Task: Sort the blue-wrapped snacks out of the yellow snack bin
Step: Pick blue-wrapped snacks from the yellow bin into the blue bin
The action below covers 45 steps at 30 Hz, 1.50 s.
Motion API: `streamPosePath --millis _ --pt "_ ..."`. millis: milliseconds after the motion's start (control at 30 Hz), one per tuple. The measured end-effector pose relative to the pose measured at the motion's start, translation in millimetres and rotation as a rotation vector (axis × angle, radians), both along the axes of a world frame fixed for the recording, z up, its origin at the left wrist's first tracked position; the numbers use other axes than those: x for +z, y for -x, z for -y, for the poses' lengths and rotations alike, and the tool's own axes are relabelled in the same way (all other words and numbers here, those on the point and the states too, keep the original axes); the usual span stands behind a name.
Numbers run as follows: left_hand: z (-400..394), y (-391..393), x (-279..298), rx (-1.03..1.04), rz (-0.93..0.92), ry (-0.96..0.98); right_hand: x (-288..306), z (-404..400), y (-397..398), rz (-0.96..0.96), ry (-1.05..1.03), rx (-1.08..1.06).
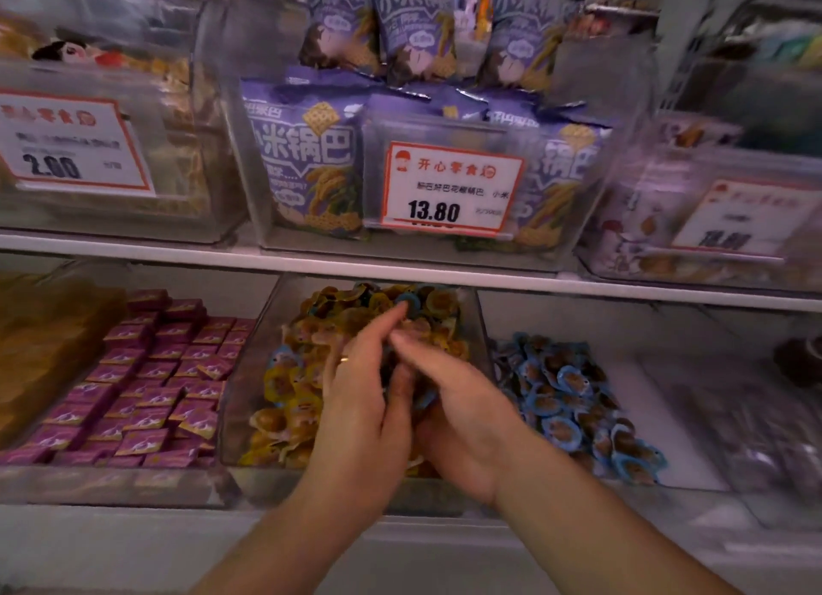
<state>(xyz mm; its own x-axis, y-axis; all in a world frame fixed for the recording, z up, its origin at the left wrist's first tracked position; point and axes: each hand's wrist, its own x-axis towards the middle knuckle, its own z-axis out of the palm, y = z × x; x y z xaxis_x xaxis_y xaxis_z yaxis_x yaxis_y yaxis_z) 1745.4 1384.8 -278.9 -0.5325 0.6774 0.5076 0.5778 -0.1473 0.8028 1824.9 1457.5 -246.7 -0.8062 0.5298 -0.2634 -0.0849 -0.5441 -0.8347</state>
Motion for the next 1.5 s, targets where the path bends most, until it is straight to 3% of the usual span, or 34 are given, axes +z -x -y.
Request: streamPosePath --millis 167,300,400,467,567,700,833,1000,1067,1233,1500 --pt "-2 -8 -9 -0.354 0.044 0.072 -2 -29 -31 0.066 -0.23 -0.176" --pt "-2 16 -10 -0.243 -0.027 0.075 13 -75 -83 0.212 -0.58 -0.223" --pt "-2 41 -18 -0.126 -0.111 0.175 9 -110 -129 0.57 -0.907 -0.145" --pt "1 53 -23 -0.093 -0.159 0.263 -3 -127 -153 0.806 -0.984 0.02" --pt "3 65 -29 -0.092 -0.248 0.376 -19 -141 -167 0.948 -0.969 0.082" --pt "6 76 -33 -0.119 -0.414 0.566 -22 -143 -149 0.886 -1.087 -0.138" --pt "10 82 -33 -0.114 -0.515 0.691 -11 -109 -103 0.577 -1.236 -0.301" --pt "16 95 -32 -0.06 -0.507 0.785 -4 -47 -42 0.362 -1.672 -0.029" --pt "18 99 -31 -0.043 -0.52 0.808 -12 -32 -21 0.368 -1.824 0.134" --pt "19 94 -32 -0.053 -0.564 0.878 -45 -24 13 0.574 -1.872 0.454" --pt "14 87 -35 -0.024 -0.623 0.866 -54 -35 33 0.738 -1.959 0.455"
